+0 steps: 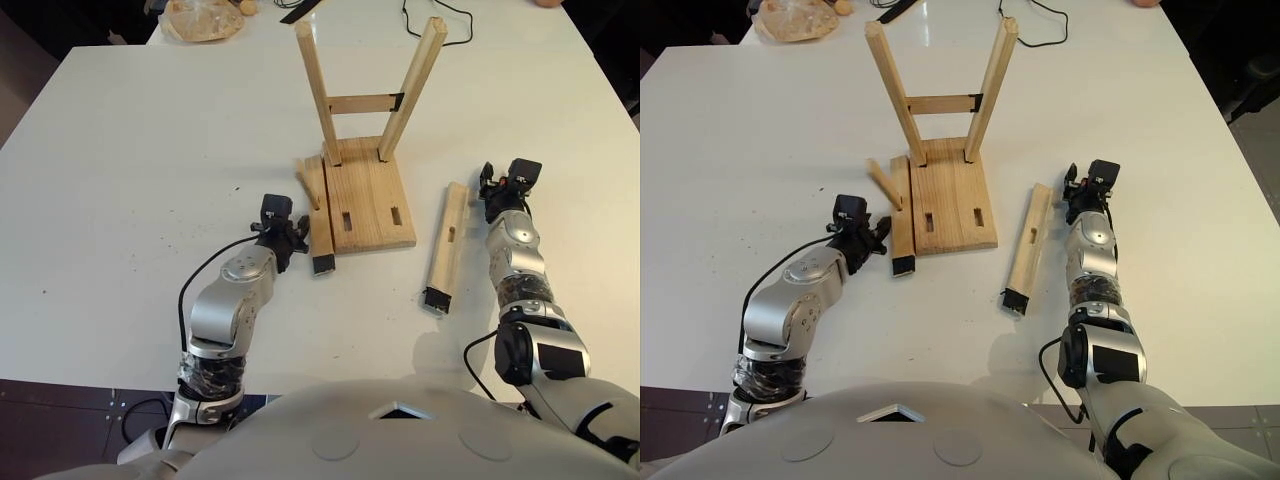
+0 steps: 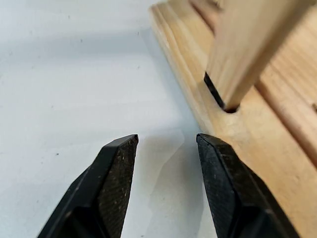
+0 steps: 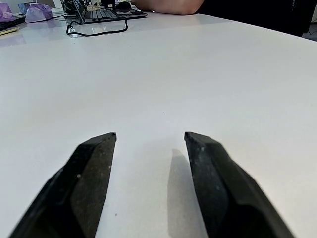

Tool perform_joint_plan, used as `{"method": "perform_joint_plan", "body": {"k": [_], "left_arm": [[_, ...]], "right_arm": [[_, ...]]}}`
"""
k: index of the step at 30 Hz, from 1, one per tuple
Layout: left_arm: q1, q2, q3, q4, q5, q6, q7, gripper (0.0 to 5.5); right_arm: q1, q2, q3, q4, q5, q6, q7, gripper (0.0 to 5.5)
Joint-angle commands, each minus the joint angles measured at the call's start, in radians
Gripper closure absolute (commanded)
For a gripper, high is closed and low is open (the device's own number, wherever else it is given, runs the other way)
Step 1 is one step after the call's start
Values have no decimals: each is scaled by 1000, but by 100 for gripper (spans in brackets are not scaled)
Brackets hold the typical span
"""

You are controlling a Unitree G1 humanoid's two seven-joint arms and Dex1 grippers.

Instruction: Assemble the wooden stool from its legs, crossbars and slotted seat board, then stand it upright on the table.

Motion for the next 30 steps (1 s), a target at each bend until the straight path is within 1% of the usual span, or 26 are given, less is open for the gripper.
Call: {"method": "perform_joint_plan", "body": {"k": [1,6,9,11,14,16,22,30], "left_arm": [[-2,-11,32,-17,10,-4,10,329],[-7,-41,64,-41,18,-3,34,329],[-1,-63,71,-96,12,28,50,329],[3,-85,77,-156,-12,61,49,329],[21,-166,103,-254,-104,173,29,329],[16,-173,96,-276,-123,204,22,329],[3,-193,94,-225,-147,232,13,329],[-48,-164,66,-127,-135,241,-5,329]], "right_arm": [[104,45,2,62,7,67,-7,296],[107,45,2,56,6,69,-8,296],[110,43,1,53,7,70,-8,296],[115,40,-1,48,8,71,-6,296],[135,34,0,30,6,79,-3,296],[146,31,1,22,5,83,-1,296],[139,35,10,19,0,91,-1,296],[117,39,14,39,0,84,-4,296]]}}
